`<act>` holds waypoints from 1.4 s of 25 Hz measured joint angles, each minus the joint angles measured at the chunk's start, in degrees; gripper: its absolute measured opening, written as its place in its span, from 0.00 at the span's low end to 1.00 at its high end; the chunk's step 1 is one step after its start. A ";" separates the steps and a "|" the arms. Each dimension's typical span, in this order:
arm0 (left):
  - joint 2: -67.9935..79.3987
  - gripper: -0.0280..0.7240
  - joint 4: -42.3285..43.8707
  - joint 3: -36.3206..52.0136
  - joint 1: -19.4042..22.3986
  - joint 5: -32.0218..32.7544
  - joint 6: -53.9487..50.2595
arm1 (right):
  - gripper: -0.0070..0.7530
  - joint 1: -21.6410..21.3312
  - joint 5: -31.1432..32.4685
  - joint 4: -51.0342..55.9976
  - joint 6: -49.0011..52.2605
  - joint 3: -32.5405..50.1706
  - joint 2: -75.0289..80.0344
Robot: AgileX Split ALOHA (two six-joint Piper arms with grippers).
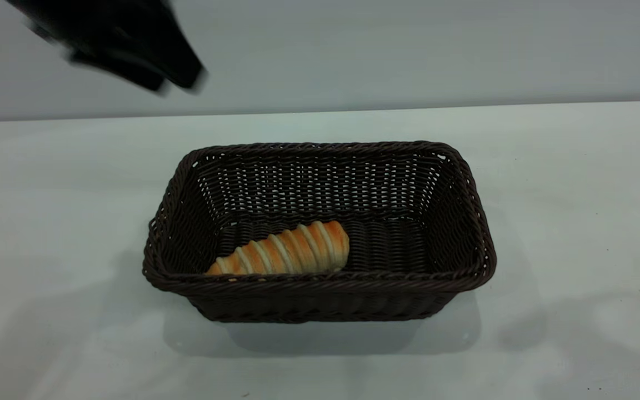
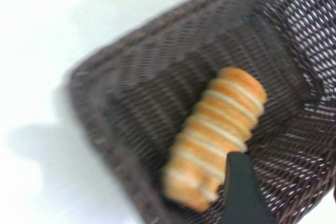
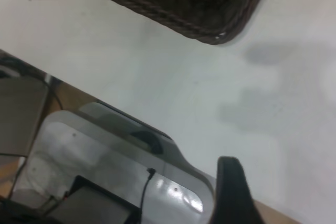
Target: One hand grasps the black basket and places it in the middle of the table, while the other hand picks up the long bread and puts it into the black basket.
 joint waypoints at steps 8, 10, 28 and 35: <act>-21.50 0.63 25.15 0.00 1.35 6.32 -25.28 | 0.67 0.00 0.95 -4.13 1.35 0.00 -5.95; -26.20 0.63 30.27 0.00 1.35 9.15 -27.99 | 0.67 0.00 1.84 -4.60 1.48 0.00 -8.69; -51.13 0.63 36.93 8.07 1.41 30.81 -30.61 | 0.67 0.00 4.23 -4.60 -0.91 14.73 -40.10; -61.63 0.63 36.93 20.26 1.41 29.09 -30.66 | 0.67 0.00 4.02 -4.67 -2.84 25.28 -52.74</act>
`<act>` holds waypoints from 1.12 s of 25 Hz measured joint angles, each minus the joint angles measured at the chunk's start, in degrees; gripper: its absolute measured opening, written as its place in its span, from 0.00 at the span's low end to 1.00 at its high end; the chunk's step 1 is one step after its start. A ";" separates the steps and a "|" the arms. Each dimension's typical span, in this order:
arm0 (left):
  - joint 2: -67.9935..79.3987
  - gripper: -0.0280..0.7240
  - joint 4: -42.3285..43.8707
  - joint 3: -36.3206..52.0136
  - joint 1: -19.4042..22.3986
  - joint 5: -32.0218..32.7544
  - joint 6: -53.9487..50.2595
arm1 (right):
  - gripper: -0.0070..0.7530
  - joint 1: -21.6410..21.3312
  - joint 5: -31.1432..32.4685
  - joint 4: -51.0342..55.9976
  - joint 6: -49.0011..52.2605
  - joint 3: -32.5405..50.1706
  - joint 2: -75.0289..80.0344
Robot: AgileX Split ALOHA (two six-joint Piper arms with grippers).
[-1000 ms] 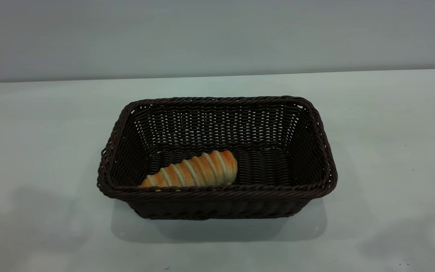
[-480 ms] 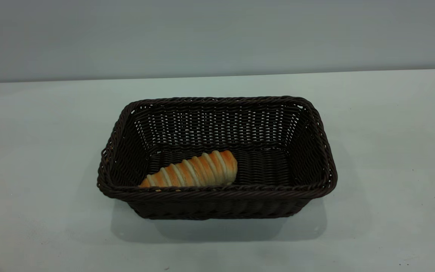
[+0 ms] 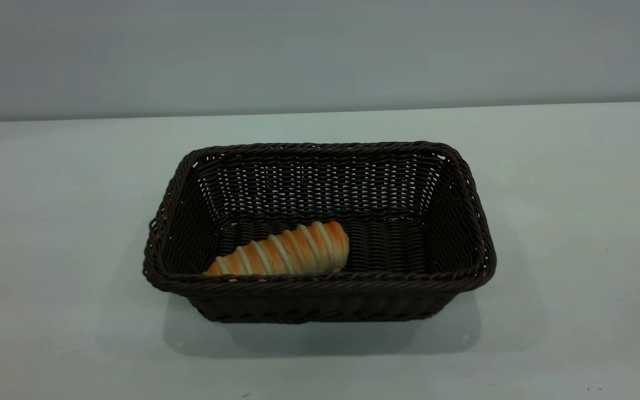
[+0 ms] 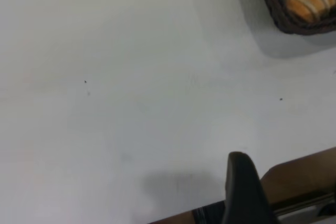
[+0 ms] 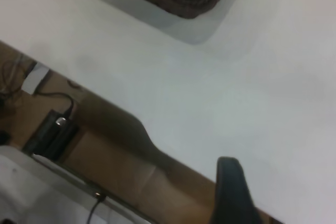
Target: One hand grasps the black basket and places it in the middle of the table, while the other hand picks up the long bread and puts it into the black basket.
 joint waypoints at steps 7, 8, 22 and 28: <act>-8.53 0.63 0.00 6.34 0.00 -0.41 0.00 | 0.67 0.00 -2.43 -1.73 -1.73 7.28 -8.03; -9.56 0.63 0.00 6.92 0.00 -0.41 0.00 | 0.67 0.00 -3.05 -1.85 -1.68 8.14 -8.82; -16.50 0.63 -3.04 8.67 0.00 0.52 -0.13 | 0.67 0.00 -5.49 -8.01 5.84 11.42 -14.94; -16.54 0.63 -4.93 13.67 0.00 0.47 -0.13 | 0.67 0.00 -5.54 -8.43 6.53 11.42 -17.78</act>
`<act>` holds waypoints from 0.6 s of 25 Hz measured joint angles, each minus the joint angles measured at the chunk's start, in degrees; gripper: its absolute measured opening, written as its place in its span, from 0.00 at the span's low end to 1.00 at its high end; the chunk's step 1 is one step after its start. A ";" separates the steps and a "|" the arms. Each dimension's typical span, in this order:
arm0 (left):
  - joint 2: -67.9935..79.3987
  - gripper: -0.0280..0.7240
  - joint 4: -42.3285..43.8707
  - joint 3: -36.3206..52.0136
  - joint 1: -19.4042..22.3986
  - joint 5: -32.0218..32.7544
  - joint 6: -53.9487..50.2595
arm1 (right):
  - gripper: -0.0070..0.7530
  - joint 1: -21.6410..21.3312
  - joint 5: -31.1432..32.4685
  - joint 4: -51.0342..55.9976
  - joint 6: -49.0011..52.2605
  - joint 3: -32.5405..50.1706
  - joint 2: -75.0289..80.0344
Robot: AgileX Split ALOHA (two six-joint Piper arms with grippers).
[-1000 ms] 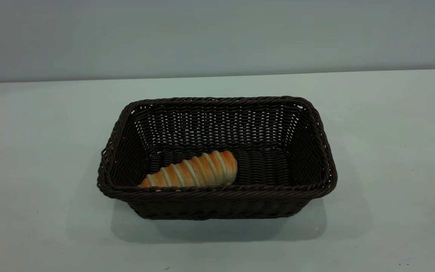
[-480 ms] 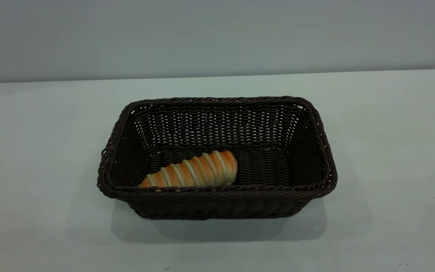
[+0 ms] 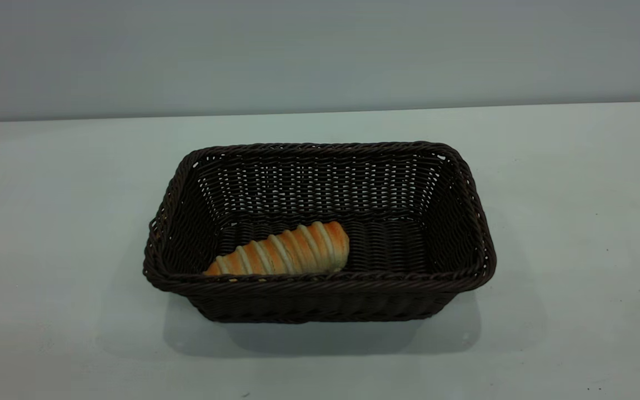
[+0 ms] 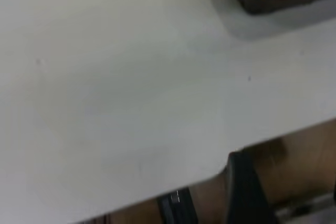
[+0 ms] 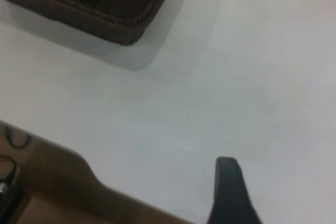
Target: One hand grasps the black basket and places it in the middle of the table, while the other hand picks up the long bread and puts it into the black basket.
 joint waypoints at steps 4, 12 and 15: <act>0.00 0.63 -0.05 2.30 0.00 0.34 -0.07 | 0.67 0.00 0.00 -0.04 0.18 0.00 -1.37; -0.07 0.63 -0.05 3.32 0.00 0.87 -1.25 | 0.67 0.00 0.00 -0.07 0.18 0.00 -1.42; -0.07 0.63 -0.05 3.32 0.00 0.87 -1.31 | 0.67 0.00 0.00 -0.07 0.18 0.00 -1.42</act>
